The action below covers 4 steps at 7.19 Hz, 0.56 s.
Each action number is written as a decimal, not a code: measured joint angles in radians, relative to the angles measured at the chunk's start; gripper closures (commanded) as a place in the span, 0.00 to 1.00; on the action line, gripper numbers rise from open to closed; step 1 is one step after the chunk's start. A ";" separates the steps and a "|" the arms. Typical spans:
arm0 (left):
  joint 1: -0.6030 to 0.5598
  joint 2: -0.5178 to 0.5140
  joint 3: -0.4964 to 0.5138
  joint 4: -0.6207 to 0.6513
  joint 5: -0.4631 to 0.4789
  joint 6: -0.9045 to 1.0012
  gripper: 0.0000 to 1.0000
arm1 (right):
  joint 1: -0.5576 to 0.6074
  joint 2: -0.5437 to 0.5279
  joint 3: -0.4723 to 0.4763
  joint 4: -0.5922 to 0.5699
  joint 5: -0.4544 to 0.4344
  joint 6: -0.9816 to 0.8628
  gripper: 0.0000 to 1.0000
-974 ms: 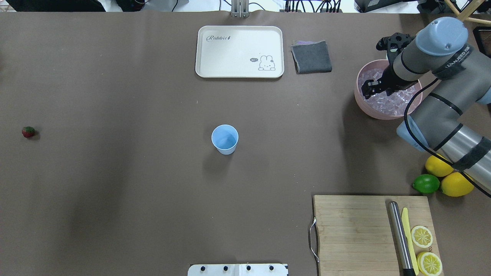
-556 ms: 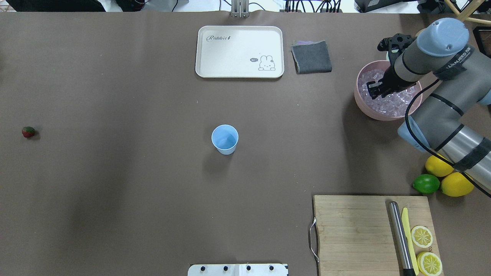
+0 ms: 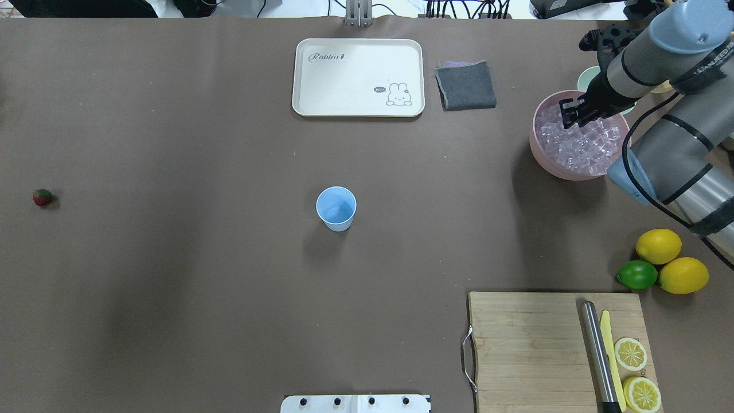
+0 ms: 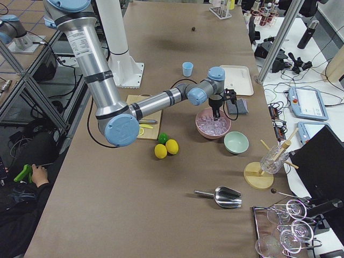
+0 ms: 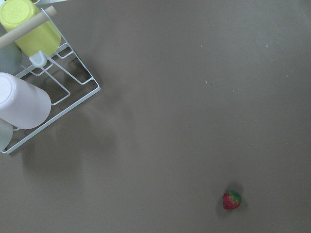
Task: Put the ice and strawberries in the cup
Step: 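Carry the ice cube with the right gripper over the blue cup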
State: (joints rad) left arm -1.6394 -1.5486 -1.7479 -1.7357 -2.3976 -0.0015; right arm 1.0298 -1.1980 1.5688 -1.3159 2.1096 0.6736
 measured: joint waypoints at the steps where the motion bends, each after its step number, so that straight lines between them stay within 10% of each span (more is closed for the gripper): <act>1: 0.001 0.000 0.002 0.000 0.000 0.000 0.02 | 0.018 0.024 0.019 -0.011 0.056 -0.004 1.00; 4: 0.016 -0.002 0.007 -0.001 0.001 0.000 0.02 | -0.105 0.222 0.059 -0.042 0.118 0.311 1.00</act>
State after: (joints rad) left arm -1.6238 -1.5503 -1.7407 -1.7364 -2.3962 -0.0015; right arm 0.9244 -0.9761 1.6281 -1.3578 2.2271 0.9841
